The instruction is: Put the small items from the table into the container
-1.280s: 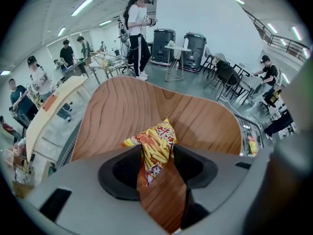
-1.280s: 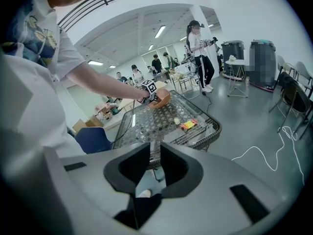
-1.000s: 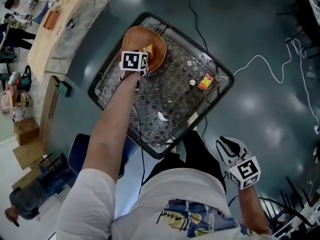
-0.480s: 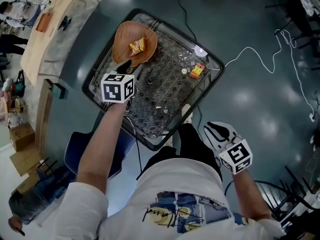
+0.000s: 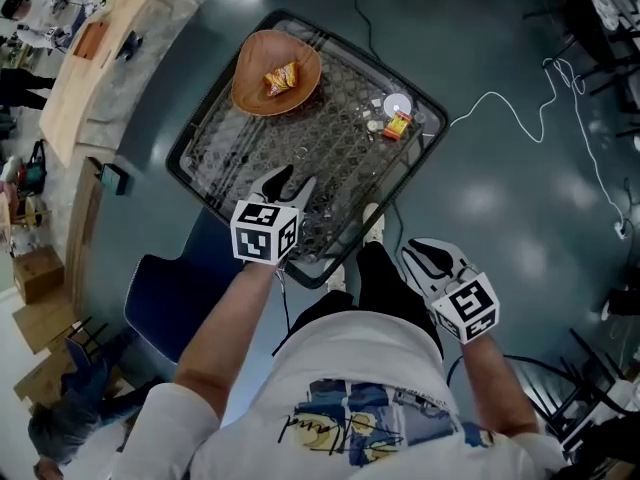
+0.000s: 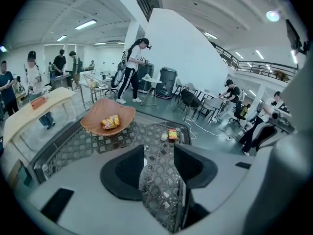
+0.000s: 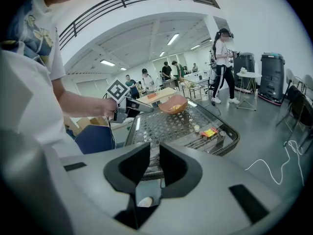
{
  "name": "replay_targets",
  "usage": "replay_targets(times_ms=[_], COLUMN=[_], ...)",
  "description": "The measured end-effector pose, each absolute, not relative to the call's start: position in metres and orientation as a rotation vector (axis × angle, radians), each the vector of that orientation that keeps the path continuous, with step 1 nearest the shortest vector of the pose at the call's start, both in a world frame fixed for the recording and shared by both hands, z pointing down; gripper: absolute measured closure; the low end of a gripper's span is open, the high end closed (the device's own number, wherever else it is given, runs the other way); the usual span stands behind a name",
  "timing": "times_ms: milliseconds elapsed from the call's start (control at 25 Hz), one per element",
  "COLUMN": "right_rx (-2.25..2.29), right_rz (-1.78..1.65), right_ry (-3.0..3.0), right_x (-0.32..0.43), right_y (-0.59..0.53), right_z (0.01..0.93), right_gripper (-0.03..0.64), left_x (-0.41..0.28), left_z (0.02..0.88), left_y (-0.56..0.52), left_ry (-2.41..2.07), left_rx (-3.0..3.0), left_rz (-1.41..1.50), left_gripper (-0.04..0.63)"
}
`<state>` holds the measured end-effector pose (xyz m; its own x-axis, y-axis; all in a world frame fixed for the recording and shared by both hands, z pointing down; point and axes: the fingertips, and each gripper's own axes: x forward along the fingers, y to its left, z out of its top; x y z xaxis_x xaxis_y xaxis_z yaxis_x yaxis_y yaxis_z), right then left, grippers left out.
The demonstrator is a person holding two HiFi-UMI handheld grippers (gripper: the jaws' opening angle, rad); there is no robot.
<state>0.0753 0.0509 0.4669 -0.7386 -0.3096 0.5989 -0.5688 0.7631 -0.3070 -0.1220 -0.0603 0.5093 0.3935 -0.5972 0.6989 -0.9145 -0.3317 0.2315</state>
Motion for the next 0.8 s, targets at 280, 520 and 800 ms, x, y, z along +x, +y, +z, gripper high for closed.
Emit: replay_targets(times_ms=[280,520,800], right_rx=[0.715,0.819,0.929], right_rz=[0.665,0.703,0.766], right_ry=[-2.412,-2.375,-2.337], right_x=[0.073,0.098,0.141], right_y=[0.085,0.097,0.086], right_z=[0.468,0.473,0.477], right_gripper=[0.557,0.557,0.557], left_x=[-0.068,-0.027,0.000], left_z=[0.524,0.565,0.612], left_y=[-0.066,-0.104,-0.159], left_ry=[-1.149,-1.078,-1.079], left_rx=[2.200,2.212,2.150], left_rz=[0.745,0.835,0.969], left_gripper=[0.394,0.394,0.394])
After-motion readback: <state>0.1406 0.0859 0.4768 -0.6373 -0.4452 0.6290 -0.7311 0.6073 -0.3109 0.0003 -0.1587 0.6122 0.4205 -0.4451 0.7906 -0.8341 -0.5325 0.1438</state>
